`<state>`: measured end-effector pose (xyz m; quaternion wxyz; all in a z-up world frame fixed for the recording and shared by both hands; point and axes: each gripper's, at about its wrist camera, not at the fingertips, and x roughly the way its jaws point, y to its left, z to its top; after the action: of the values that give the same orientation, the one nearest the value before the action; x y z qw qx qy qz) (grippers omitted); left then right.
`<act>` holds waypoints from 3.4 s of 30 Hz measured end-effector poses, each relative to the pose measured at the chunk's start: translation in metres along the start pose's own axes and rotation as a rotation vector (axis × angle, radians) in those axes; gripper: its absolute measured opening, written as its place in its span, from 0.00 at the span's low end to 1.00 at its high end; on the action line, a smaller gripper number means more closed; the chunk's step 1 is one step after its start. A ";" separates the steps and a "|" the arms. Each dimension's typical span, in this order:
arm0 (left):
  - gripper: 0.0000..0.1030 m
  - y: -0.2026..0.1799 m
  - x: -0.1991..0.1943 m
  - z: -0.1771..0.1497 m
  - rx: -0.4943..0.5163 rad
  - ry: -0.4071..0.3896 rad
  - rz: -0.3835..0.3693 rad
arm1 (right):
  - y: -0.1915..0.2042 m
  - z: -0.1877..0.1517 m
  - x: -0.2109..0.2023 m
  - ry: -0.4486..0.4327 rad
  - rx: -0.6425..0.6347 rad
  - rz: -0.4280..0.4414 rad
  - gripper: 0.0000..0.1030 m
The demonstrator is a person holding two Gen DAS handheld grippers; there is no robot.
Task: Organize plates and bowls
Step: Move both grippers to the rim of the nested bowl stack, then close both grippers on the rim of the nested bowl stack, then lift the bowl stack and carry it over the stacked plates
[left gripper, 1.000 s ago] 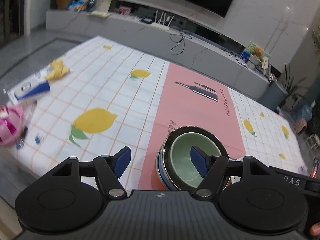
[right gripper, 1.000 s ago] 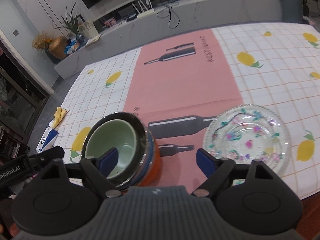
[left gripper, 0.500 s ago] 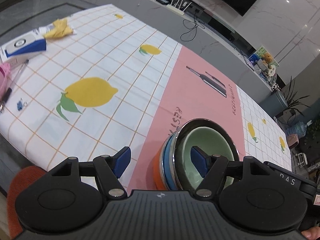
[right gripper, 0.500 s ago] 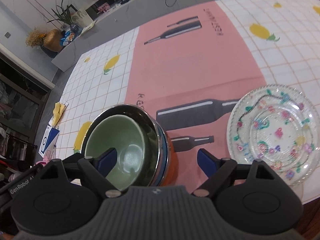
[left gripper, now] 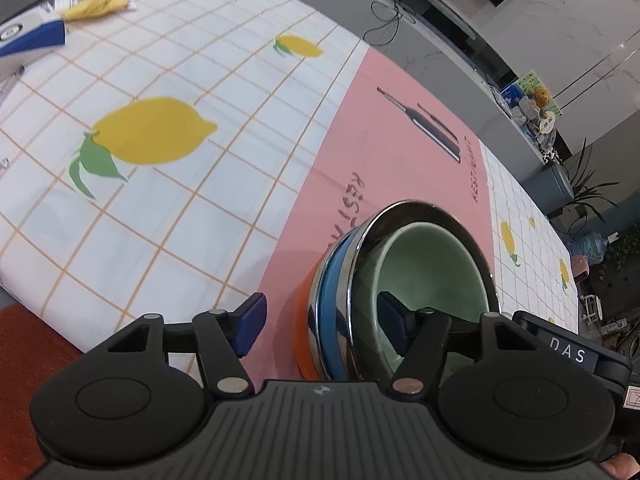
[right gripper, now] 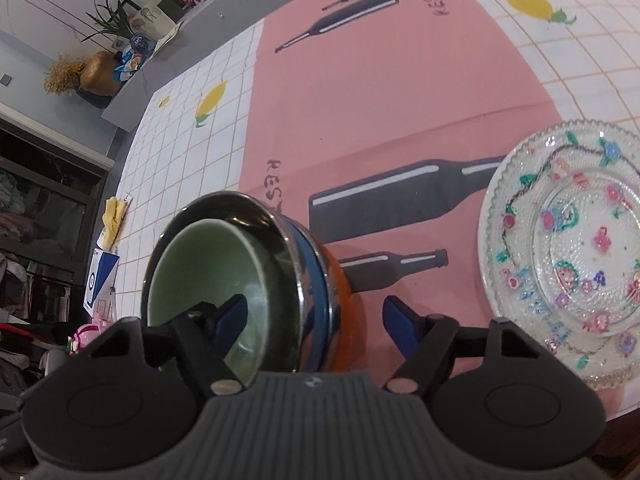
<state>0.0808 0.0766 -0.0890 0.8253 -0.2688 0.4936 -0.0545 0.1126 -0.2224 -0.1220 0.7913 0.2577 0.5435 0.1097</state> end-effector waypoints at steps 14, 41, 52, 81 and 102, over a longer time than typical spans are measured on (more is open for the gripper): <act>0.47 -0.003 0.005 -0.001 -0.016 0.030 -0.022 | -0.011 0.001 0.007 0.035 0.063 0.060 0.48; 0.46 -0.054 -0.031 -0.013 0.063 -0.044 -0.018 | -0.023 -0.008 -0.048 -0.027 0.068 0.118 0.46; 0.46 -0.120 -0.020 -0.029 0.146 -0.026 -0.093 | -0.066 0.001 -0.111 -0.109 0.104 0.094 0.46; 0.46 -0.177 0.060 -0.046 0.188 0.116 -0.112 | -0.159 0.037 -0.120 -0.111 0.205 0.016 0.46; 0.47 -0.179 0.068 -0.049 0.206 0.132 -0.110 | -0.166 0.033 -0.117 -0.112 0.213 0.023 0.47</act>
<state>0.1052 -0.1184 -0.0716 0.8101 -0.2050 0.5231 -0.1677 0.0803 -0.4253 -0.1060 0.7873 0.3522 0.5041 0.0457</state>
